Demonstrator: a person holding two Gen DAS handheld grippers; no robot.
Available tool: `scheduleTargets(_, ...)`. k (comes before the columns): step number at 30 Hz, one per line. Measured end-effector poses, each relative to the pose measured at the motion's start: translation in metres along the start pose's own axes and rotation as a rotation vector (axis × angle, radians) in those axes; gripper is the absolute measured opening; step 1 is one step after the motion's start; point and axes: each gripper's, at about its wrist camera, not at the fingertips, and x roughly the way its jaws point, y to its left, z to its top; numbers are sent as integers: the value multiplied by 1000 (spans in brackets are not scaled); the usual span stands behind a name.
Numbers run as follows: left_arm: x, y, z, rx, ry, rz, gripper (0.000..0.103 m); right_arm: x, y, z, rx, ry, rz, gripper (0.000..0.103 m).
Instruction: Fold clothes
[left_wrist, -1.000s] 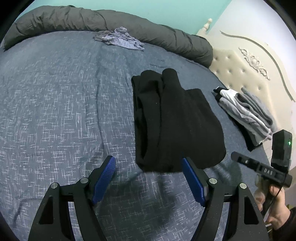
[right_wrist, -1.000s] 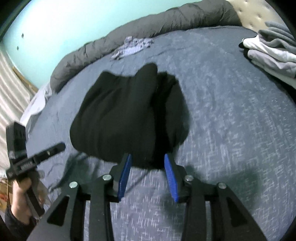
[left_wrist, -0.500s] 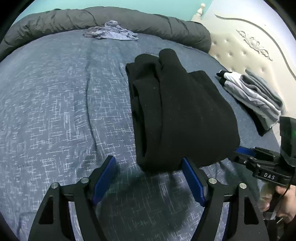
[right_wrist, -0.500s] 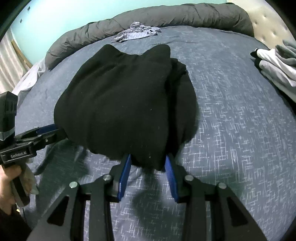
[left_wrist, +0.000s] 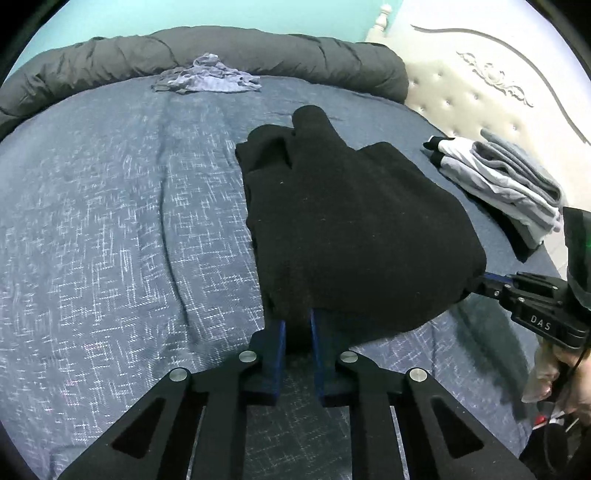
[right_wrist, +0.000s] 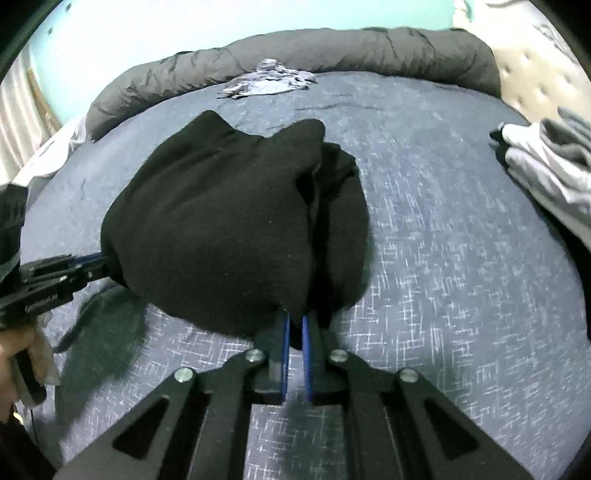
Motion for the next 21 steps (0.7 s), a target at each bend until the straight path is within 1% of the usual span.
scheduleTargets(4, 1, 3, 0, -15, 6, -27, 14, 1, -4, -1, 11, 21, 13, 5)
scheduleTargets(7, 0, 6, -1, -38, 16, -41, 19, -5, -3, -3, 5, 44, 24, 7)
scheduleTargets(9, -4, 7, -2, -52, 21, -46, 20, -9, -3, -4, 1, 59, 31, 7)
scheduleTargets(11, -8, 7, -1, -62, 24, -41, 20, -22, -8, -1, 10, 43, 40, 8)
scheduleTargets(13, -14, 8, 0, -71, 16, -35, 22, -37, -15, 7, 31, 9, 48, 8)
scheduleTargets(15, -20, 10, 2, -84, 0, -32, 25, -49, -14, 16, 52, -19, 78, 10)
scheduleTargets(16, -23, 11, 3, -92, -8, -31, 27, -50, -12, 23, 60, -24, 91, 13)
scheduleTargets(18, -27, 14, 4, -105, -24, -36, 35, -47, -7, 36, 59, -30, 114, 13)
scheduleTargets(21, -28, 16, 5, -111, -35, -36, 37, -38, 11, 53, 35, -38, 143, 13)
